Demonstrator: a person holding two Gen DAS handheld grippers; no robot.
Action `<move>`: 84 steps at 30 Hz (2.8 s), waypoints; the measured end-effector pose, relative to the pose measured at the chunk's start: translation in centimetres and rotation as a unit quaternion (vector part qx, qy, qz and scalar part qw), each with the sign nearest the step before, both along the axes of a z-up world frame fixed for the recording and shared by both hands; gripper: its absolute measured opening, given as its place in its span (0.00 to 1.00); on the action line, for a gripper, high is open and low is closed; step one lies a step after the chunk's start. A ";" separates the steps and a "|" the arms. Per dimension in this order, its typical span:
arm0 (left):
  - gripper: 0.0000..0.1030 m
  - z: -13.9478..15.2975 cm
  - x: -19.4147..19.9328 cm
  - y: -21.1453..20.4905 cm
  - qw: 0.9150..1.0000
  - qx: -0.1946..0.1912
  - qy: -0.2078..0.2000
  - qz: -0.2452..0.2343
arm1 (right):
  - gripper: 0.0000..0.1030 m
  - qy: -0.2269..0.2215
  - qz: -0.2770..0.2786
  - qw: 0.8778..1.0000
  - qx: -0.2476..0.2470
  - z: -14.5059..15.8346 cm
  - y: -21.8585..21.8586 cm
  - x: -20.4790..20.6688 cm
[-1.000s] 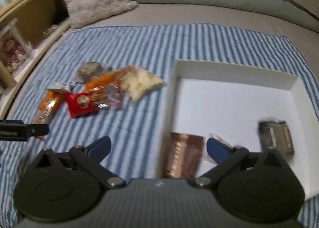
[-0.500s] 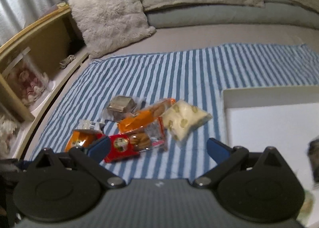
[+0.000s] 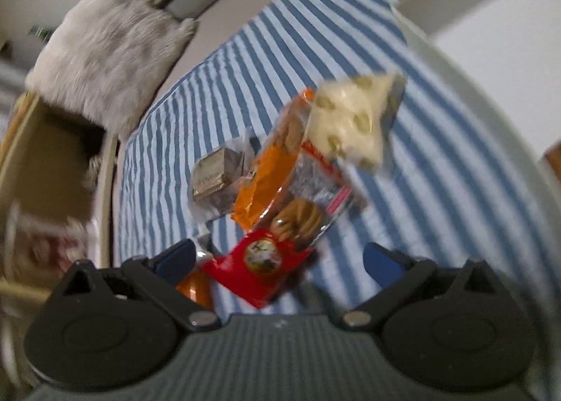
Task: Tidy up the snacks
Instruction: 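Withdraw both tools from the box toward the remaining snacks, then grasp the red twisted-pastry pack with the right tool while the left tool grasps an orange pastry, then carry both held pastries into the white box and open both tools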
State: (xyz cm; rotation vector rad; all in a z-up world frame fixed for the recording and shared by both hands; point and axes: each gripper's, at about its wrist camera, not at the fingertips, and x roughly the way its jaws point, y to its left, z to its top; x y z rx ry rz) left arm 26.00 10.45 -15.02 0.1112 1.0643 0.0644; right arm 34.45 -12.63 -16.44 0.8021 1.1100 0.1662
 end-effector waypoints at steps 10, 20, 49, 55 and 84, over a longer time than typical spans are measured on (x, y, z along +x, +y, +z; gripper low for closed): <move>1.00 0.6 -0.2 0.2 0.999 -0.036 -0.012 -0.026 | 0.72 0.032 -0.039 0.997 0.060 -3.7 2.2 1.2; 0.95 1.1 0.9 1.3 0.995 -0.098 -0.009 0.020 | 0.58 0.010 0.083 0.996 -0.011 -2.1 2.1 2.6; 0.71 0.2 2.8 1.0 0.996 -0.072 0.006 0.050 | 0.66 -0.077 0.440 0.866 -0.224 2.1 2.0 -2.3; 0.59 -0.1 3.3 1.1 0.997 -0.062 0.009 0.055 | 0.68 -0.010 0.320 0.933 -0.166 0.6 1.1 -0.5; 0.41 7.1 -1.9 -3.2 0.988 -0.129 -0.075 0.024 | 0.47 -0.113 0.302 0.924 -0.207 6.8 -1.3 -2.6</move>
